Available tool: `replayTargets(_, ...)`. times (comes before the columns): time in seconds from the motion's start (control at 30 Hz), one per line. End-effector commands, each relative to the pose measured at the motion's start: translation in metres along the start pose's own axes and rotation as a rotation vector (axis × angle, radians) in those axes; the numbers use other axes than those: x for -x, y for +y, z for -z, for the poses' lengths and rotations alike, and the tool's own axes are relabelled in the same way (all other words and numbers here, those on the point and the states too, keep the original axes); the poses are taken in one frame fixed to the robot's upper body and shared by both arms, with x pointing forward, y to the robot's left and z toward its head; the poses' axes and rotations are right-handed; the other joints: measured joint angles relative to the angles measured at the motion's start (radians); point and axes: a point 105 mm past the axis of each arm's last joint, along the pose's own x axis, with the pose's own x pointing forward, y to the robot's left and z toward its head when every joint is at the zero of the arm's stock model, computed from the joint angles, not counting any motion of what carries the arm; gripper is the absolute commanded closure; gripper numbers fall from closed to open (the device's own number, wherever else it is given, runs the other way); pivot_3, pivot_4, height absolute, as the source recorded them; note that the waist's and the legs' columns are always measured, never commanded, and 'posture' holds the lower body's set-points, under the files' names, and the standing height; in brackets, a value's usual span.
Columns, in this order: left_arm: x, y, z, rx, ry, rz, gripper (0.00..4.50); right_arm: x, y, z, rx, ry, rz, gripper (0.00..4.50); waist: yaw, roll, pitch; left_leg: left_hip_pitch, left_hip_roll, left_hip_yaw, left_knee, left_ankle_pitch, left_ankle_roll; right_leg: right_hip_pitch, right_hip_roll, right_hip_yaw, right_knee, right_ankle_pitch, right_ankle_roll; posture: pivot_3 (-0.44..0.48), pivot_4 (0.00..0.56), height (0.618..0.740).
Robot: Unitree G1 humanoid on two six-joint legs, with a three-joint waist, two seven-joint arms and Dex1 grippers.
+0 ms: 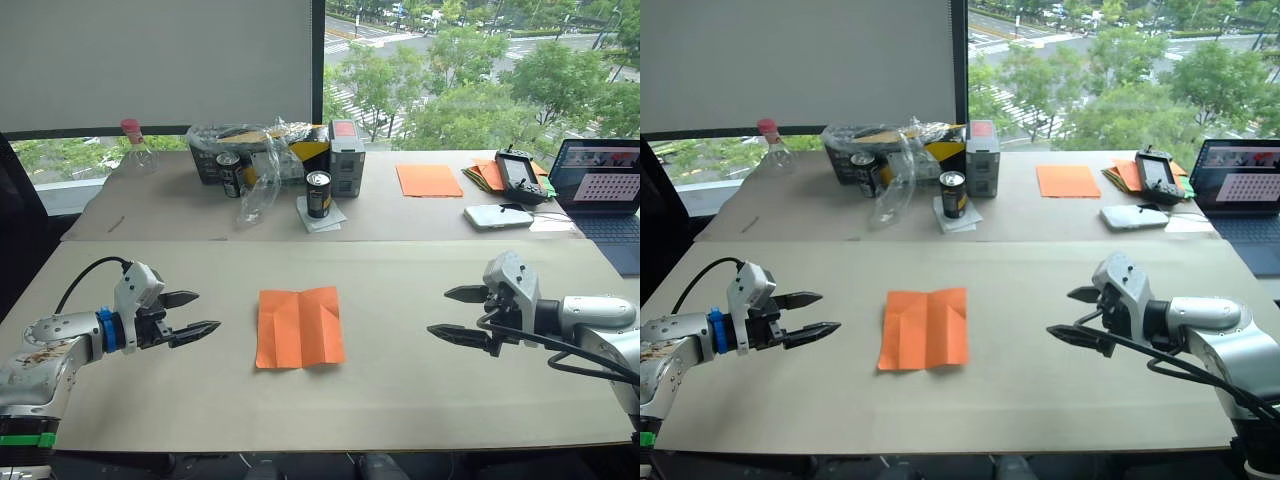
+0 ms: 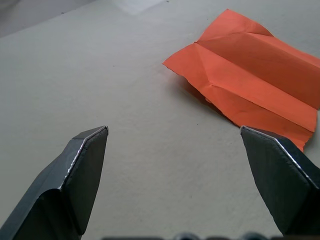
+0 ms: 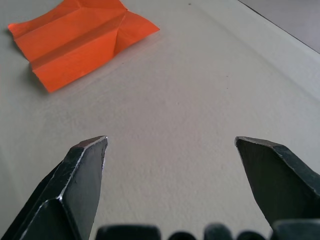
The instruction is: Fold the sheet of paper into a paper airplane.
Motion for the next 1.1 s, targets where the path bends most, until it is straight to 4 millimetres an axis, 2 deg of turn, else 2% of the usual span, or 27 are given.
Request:
replayTargets(0.03, 0.002, -0.004, -0.001, -0.038, 0.023, 0.002, 0.00, 0.002, -0.001, -0.013, 0.024, -0.021, -0.007, 0.01, 0.000, 0.000, 0.000, 0.000, 0.000, 0.000, 0.000, 0.000, 0.000, 0.000, 0.000, 0.000, 0.000, 0.000, 0.000, 0.000, 0.150, 0.730)
replayTargets(0.13, 0.001, -0.001, 0.003, -0.049, 0.050, -0.018, 0.00, -0.002, 0.001, -0.017, 0.025, -0.026, -0.028, 0.01, -0.004, 0.000, 0.000, 0.001, 0.000, 0.001, 0.000, 0.000, 0.000, 0.000, 0.000, 0.001, 0.000, 0.000, 0.000, 0.000, 0.150, 0.730)
replayTargets(0.23, -0.004, -0.005, -0.016, -0.064, -0.029, 0.018, 0.00, -0.006, 0.006, -0.022, 0.042, -0.029, -0.052, 0.01, -0.001, 0.000, 0.000, 0.000, 0.000, -0.001, 0.000, 0.000, 0.000, 0.000, 0.000, -0.001, 0.000, 0.000, 0.000, 0.000, 0.150, 0.730)
replayTargets(0.4, -0.019, -0.029, -0.041, -0.134, -0.056, 0.184, 1.50, -0.020, 0.027, -0.037, 0.066, -0.059, -0.144, 0.00, 0.003, -0.001, 0.000, -0.001, -0.001, -0.001, 0.001, 0.000, 0.000, 0.000, -0.001, -0.001, 0.000, 0.000, 0.000, 0.000, 0.150, 0.730)
replayTargets(0.43, -0.022, -0.032, -0.042, -0.143, -0.052, 0.209, 1.86, -0.021, 0.029, -0.039, 0.067, -0.064, -0.150, 0.56, 0.003, -0.001, 0.000, -0.001, -0.001, -0.001, 0.001, 0.000, 0.000, 0.000, -0.001, -0.001, 0.000, 0.000, 0.000, 0.000, 0.150, 0.730)
replayTargets(0.53, -0.031, -0.044, -0.045, -0.176, -0.041, 0.291, 2.85, -0.026, 0.034, -0.041, 0.069, -0.063, -0.162, 1.55, 0.001, -0.001, 0.000, -0.001, -0.001, -0.001, 0.001, 0.000, 0.000, 0.000, -0.001, -0.001, 0.000, 0.000, 0.000, 0.000, 0.150, 0.730)
replayTargets(0.6, -0.045, -0.053, -0.047, -0.201, -0.045, 0.351, 3.52, -0.030, 0.036, -0.038, 0.073, -0.051, -0.164, 2.23, 0.001, -0.001, 0.000, -0.001, -0.001, -0.002, 0.001, 0.000, 0.000, 0.000, -0.001, -0.001, 0.000, 0.000, 0.000, 0.000, 0.150, 0.730)
replayTargets(0.7, -0.058, -0.058, -0.046, -0.225, -0.032, 0.385, 4.49, -0.034, 0.039, -0.034, 0.076, -0.042, -0.160, 3.27, 0.002, -0.001, 0.000, -0.002, -0.001, -0.002, 0.001, 0.000, 0.000, 0.000, -0.001, -0.002, 0.000, 0.000, 0.000, 0.000, 0.150, 0.730)
replayTargets(0.8, -0.074, -0.056, -0.034, -0.270, 0.018, 0.383, 4.50, -0.037, 0.040, -0.030, 0.077, -0.033, -0.144, 4.29, 0.002, -0.001, 0.000, -0.002, -0.001, -0.002, 0.002, 0.000, 0.000, 0.000, -0.001, -0.001, 0.000, 0.000, 0.000, 0.000, 0.150, 0.730)
replayTargets(0.83, -0.078, -0.058, -0.027, -0.270, 0.042, 0.394, 4.50, -0.039, 0.040, -0.029, 0.079, -0.032, -0.139, 4.48, 0.000, -0.001, 0.000, -0.002, -0.001, -0.002, 0.002, 0.000, 0.000, 0.000, -0.001, -0.002, 0.000, 0.000, 0.000, 0.000, 0.150, 0.730)
replayTargets(0.97, -0.087, -0.053, -0.001, -0.269, 0.122, 0.380, 4.50, -0.048, 0.039, -0.030, 0.108, -0.046, -0.105, 4.48, -0.004, -0.001, 0.000, -0.002, -0.001, -0.002, 0.002, 0.000, 0.000, 0.000, 0.000, -0.001, 0.000, 0.000, 0.000, 0.000, 0.150, 0.730)
replayTargets(1.1, -0.095, -0.053, 0.015, -0.267, 0.162, 0.362, 4.50, -0.065, 0.032, -0.027, 0.172, -0.031, -0.071, 4.48, -0.001, -0.001, 0.000, -0.002, -0.001, -0.002, 0.002, 0.000, 0.000, 0.000, 0.000, -0.002, 0.001, 0.000, 0.000, 0.000, 0.150, 0.730)
